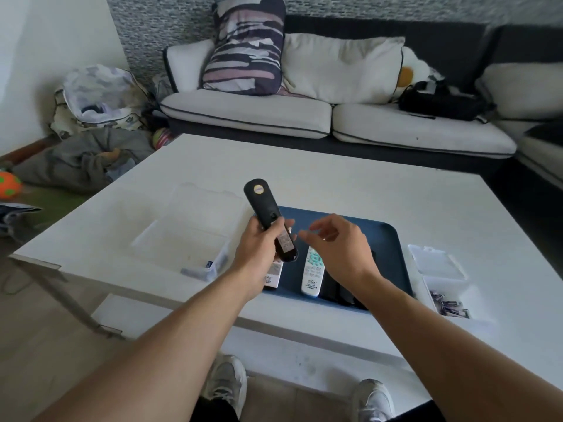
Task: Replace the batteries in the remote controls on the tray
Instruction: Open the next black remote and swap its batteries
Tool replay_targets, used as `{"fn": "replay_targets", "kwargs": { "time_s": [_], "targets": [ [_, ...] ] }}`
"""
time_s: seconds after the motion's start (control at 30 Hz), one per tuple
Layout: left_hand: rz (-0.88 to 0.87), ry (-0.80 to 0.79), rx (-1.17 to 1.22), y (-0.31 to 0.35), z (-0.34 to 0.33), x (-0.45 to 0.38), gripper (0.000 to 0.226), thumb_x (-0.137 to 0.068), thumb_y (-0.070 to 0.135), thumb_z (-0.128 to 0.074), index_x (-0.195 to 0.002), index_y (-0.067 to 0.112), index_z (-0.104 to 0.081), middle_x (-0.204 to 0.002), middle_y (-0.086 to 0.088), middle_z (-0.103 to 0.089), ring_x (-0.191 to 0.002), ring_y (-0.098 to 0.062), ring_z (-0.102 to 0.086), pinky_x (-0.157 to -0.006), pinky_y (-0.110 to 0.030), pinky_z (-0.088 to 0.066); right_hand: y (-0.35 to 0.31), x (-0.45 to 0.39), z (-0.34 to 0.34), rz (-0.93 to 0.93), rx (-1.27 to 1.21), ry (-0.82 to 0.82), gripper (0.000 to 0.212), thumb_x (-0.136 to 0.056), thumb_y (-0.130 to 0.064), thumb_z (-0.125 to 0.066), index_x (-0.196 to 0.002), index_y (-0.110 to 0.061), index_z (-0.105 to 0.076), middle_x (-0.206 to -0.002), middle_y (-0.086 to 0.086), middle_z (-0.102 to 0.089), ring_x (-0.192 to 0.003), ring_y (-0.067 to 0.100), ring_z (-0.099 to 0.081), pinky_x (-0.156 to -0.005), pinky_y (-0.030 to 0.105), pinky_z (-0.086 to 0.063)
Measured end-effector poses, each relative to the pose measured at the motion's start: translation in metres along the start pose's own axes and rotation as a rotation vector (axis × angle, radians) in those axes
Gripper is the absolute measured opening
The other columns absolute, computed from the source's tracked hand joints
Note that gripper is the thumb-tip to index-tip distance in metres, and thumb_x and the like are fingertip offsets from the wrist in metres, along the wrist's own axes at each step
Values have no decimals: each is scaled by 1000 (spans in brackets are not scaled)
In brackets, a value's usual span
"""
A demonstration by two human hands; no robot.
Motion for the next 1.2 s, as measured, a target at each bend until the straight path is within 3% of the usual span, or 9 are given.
{"fn": "replay_targets", "kwargs": {
  "time_s": [0.13, 0.3, 0.63, 0.97, 1.07, 1.2],
  "targets": [
    [88, -20, 58, 0, -4, 8, 28, -104, 39, -51, -112, 14, -60, -87, -11, -67, -63, -19, -61, -61, -37, -58, -15, 9, 4, 166, 70, 38, 7, -86, -40, -76, -89, -35, -72, -81, -13, -62, -75, 2, -57, -61, 12, -41],
    [209, -42, 93, -6, -17, 24, 54, -104, 54, -38, -96, 10, -67, -63, -4, -61, -51, -15, -56, -46, -29, -48, -30, 20, -6, 341, 112, 20, 19, -91, -32, -72, -110, -34, -76, -83, -11, -60, -73, 8, -57, -65, 19, -46],
    [208, -43, 57, -9, -26, 25, 50, -107, 47, -38, -86, 14, -69, -65, -2, -65, -56, -16, -57, -55, -31, -46, -24, 15, -5, 328, 179, 50, 25, -91, -34, -72, -116, -36, -74, -87, -13, -57, -75, 6, -58, -68, 27, -50],
    [204, -49, 46, -13, -24, 22, 46, -107, 46, -38, -92, 15, -69, -66, -1, -66, -59, -17, -58, -54, -31, -46, -23, 12, -8, 287, 171, 20, 32, -88, -36, -75, -119, -33, -72, -93, -12, -60, -78, 6, -59, -72, 29, -52],
    [174, -57, -43, -15, -21, 19, 45, -107, 45, -37, -93, 17, -69, -71, -3, -67, -60, -16, -60, -56, -30, -47, -17, 7, -16, 214, 192, -74, 31, -83, -40, -78, -111, -33, -67, -96, -14, -60, -79, 4, -57, -69, 23, -46],
    [148, -63, -177, -21, -17, 15, 44, -105, 51, -35, -108, 24, -70, -84, -4, -73, -72, -18, -65, -68, -33, -50, -6, 5, -18, 57, 26, -181, 35, -76, -35, -85, -94, -27, -57, -84, -9, -67, -64, 4, -56, -59, 19, -41]
  ]
}}
Point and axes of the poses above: each hand's wrist, its own x-axis away from the middle knuckle, its own z-axis out of the back of the hand, y = z × x, the point moved 10 cm from there along -x, towards the middle knuckle
